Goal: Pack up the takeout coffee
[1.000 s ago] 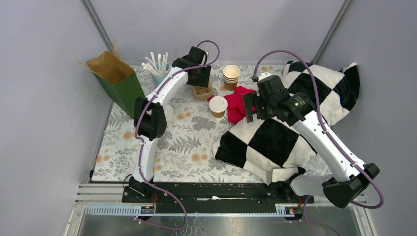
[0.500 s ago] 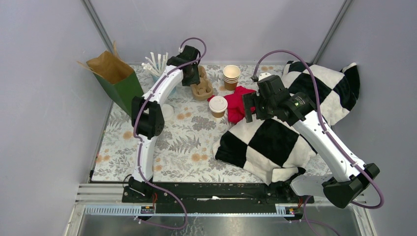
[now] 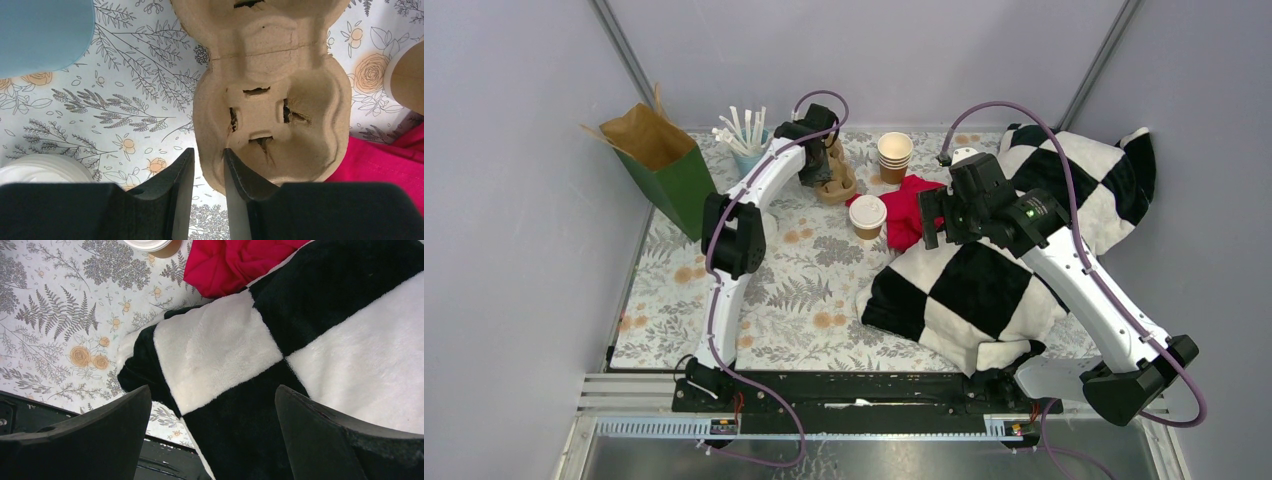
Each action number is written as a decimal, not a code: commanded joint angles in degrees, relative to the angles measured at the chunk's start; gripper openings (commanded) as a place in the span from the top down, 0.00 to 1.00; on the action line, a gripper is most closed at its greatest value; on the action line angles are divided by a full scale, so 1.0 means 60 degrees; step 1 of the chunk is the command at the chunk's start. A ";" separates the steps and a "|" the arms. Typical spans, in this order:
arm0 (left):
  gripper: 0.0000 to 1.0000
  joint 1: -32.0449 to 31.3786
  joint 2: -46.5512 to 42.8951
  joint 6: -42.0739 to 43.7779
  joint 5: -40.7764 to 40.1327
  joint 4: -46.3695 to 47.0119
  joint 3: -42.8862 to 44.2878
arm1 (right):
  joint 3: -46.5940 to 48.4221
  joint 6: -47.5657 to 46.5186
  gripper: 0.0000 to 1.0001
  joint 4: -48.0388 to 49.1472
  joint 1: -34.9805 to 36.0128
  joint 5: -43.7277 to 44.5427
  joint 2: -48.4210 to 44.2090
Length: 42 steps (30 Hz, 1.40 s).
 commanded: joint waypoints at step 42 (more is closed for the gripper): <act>0.94 0.0065 -0.0411 0.0100 -0.0320 0.0547 0.0320 | 0.0206 -0.0152 0.00 -0.0055 -0.0067 -0.0146 -0.0118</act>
